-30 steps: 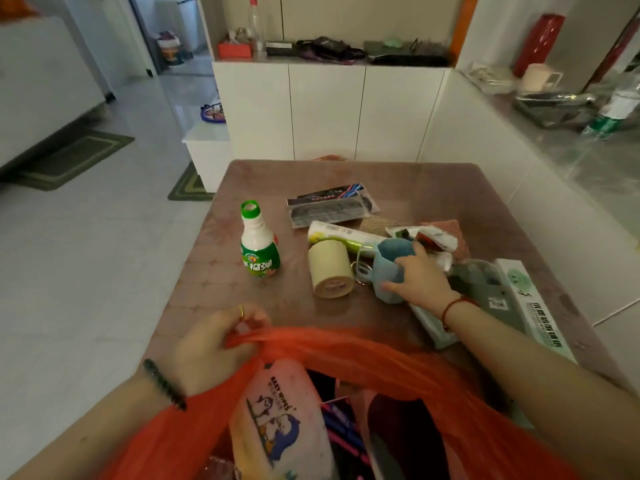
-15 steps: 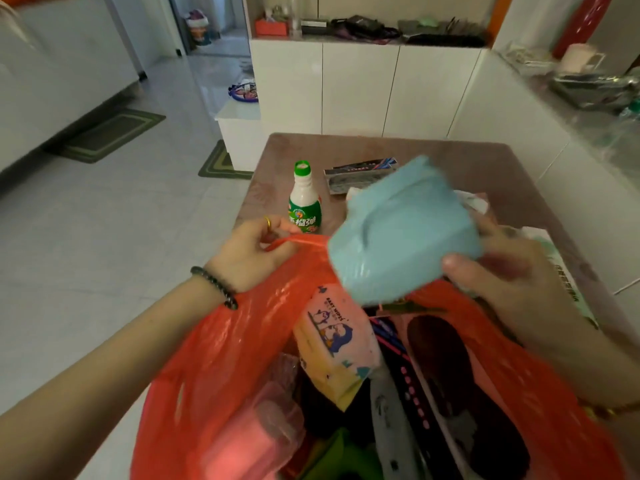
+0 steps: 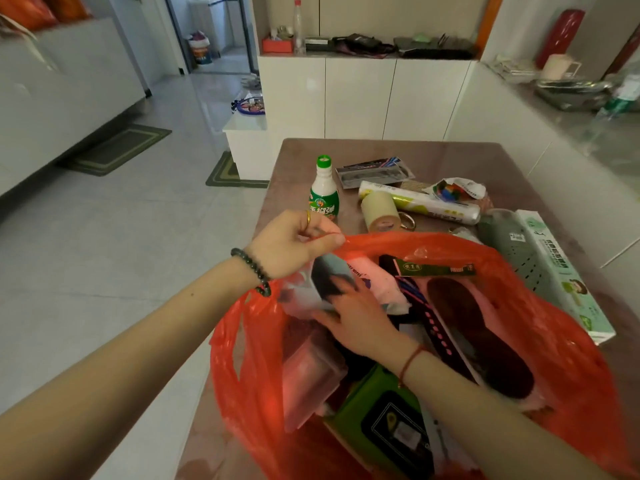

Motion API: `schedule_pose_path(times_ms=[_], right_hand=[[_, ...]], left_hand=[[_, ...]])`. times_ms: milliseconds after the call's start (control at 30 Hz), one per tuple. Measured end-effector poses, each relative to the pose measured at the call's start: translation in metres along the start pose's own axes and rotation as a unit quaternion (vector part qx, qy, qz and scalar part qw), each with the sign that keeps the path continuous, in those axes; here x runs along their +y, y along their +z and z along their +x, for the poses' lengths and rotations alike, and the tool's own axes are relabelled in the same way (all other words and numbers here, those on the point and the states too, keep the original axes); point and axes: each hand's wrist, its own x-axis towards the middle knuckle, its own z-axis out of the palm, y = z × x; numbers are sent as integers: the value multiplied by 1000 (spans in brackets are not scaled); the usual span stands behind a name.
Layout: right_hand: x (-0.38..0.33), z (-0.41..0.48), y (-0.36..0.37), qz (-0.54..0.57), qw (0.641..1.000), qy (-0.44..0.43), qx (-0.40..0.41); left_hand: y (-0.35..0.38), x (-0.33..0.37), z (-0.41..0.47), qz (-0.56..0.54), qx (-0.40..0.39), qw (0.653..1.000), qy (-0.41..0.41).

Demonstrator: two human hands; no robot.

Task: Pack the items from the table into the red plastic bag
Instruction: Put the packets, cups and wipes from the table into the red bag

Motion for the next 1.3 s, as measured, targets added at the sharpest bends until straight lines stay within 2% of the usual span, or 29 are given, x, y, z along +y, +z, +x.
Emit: schedule_pose_path(times_ms=[67,167,233,333,367,433,533,633,700,833,900,1033,1167,1233,1300], right_hand=[[-1,1,10,-88,995,-24,-33],[-2,-9,-5,-77,995,-24,-58],[-2,-22,-39,11,995,-39,-90],[4,-34,-106,177,972,-29,-155],[10,-33,-124,228,965,-15,-129],[32,-20,-147,326,944,50,-12],[75,18,-154,415,888,150,133],[113,55,-149,406,875,230,130],[130,77,-140,412,867,269,82],[166,129,-114,373,872,316,8],[176,155,-101,363,874,321,2],[187,197,-74,291,902,320,3],[195,213,-62,242,913,329,2],[196,209,-69,259,909,326,-6],[191,198,-82,343,885,314,-12]], left_hand=[[6,-4,-8,0,-47,999,-11],[9,-17,-19,55,-113,992,-25],[4,-27,-21,87,-129,987,-33],[-5,-28,-14,75,-104,989,-72],[-8,-25,-9,64,-87,990,-87],[-11,-21,7,55,-59,990,-112],[-8,-20,43,30,-39,988,-147],[4,-28,85,-26,-40,977,-210],[16,-35,113,-44,-42,966,-250],[41,-53,169,-62,-54,943,-322],[52,-61,193,-76,-54,935,-343],[69,-79,223,-87,-54,925,-366],[78,-92,233,-104,-55,911,-395],[78,-93,235,-126,-33,907,-401],[77,-90,234,-143,-12,904,-402]])
